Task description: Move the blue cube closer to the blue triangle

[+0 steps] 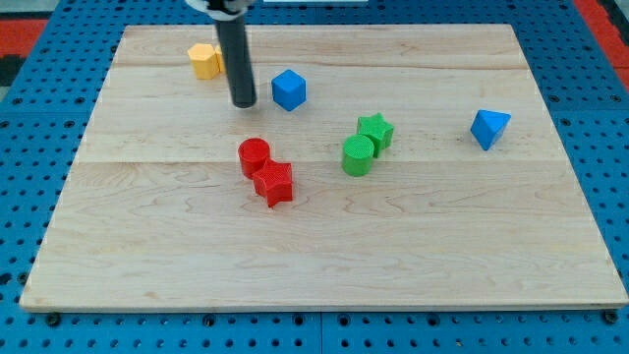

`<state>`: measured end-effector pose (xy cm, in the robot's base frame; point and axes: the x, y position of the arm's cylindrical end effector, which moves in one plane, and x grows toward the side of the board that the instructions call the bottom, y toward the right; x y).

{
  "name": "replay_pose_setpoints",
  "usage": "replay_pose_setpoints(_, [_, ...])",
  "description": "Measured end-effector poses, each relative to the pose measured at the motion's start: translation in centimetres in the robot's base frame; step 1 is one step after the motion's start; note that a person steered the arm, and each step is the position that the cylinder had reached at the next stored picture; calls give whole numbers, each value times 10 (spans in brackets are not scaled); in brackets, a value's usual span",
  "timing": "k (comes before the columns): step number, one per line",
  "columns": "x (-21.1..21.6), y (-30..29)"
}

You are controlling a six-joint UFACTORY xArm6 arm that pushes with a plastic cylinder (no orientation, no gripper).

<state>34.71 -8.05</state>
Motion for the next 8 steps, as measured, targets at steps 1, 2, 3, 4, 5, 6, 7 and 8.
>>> replay_pose_setpoints(1, [-25, 0])
replay_pose_setpoints(2, [-24, 42])
replay_pose_setpoints(3, [8, 98])
replay_pose_setpoints(4, [11, 112])
replay_pose_setpoints(5, [-13, 109])
replay_pose_setpoints(6, [20, 196])
replay_pose_setpoints(7, [33, 182])
replay_pose_setpoints(8, [61, 198])
